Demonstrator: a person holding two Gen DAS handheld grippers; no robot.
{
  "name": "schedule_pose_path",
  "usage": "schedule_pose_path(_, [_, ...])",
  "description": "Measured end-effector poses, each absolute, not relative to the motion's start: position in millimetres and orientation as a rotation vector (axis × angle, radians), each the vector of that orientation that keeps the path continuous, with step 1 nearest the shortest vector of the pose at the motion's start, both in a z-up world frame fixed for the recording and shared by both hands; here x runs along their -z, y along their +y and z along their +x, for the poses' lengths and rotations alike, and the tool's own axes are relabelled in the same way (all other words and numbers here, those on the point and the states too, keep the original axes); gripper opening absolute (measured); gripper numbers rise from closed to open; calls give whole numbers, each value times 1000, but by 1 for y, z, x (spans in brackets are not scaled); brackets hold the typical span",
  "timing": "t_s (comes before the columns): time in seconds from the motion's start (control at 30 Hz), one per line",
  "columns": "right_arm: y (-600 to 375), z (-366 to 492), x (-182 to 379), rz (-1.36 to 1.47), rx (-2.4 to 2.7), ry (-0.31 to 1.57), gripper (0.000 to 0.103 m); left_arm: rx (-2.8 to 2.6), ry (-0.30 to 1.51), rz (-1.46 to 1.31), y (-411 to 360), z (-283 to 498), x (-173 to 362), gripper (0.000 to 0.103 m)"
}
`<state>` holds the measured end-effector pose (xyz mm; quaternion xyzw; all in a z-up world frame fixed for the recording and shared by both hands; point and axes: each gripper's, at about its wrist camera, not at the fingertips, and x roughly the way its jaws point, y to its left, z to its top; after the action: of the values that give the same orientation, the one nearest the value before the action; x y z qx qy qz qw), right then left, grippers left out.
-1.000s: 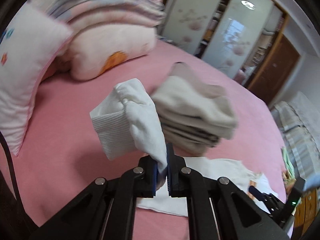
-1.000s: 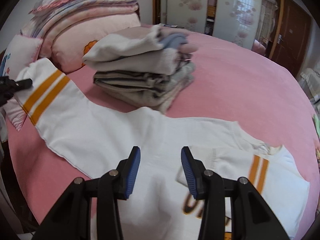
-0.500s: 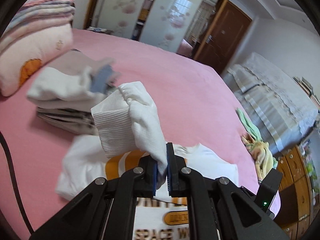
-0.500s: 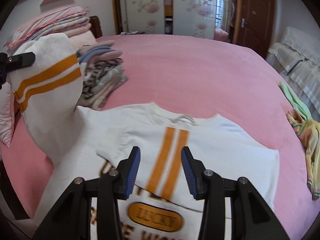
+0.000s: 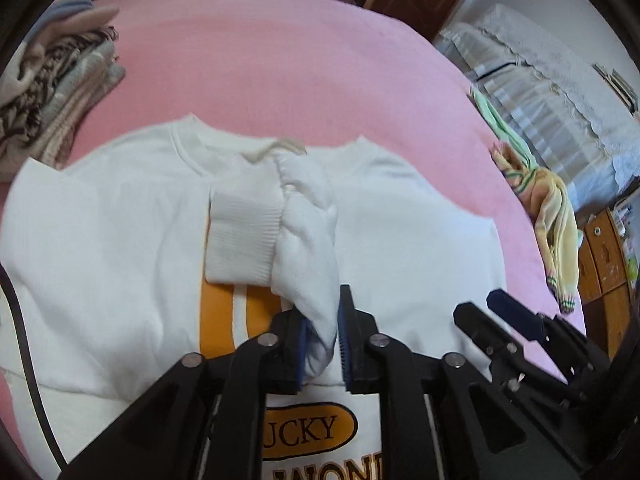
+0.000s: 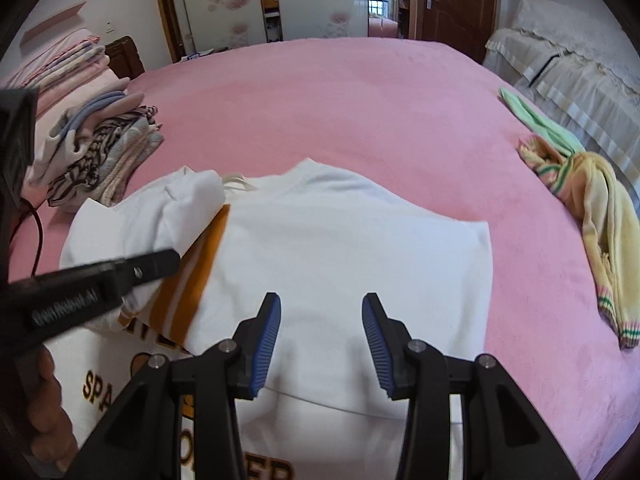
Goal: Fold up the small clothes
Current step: 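Grasp the other sleeve cuff with the left tool and carry it across the chest, then grasp the laid sleeve cuff with the right tool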
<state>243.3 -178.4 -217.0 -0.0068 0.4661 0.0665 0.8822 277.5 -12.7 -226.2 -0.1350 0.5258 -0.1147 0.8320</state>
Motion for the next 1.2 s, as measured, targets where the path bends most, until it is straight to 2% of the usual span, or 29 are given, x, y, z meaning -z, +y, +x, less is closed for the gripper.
schedule_pose_path(0.07, [-181,243,220,-2,-148,982,43,269,1130,-305,-10,274,233,30])
schedule_pose_path(0.2, [-178,241,220,-1,-159,980,43,279,1089,-295,-2,260,226,33])
schedule_pose_path(0.27, [-176,242,220,-3,-165,981,43,290,1074,-317,5,255,218,38])
schedule_pose_path(0.6, [-165,237,210,-30,-218,969,43,63,1033,-171,72,204,198,39])
schedule_pose_path(0.7, [-149,234,207,-55,-268,959,43,-19,1041,-208,109,185,201,42])
schedule_pose_path(0.77, [-134,232,205,-93,-285,945,50,-70,1054,-240,131,177,206,47])
schedule_pose_path(0.87, [-108,232,204,-166,-310,922,60,-127,1078,-303,167,165,217,47])
schedule_pose_path(1.2, [-33,239,243,-587,-226,896,62,-147,1090,-397,218,141,229,47])
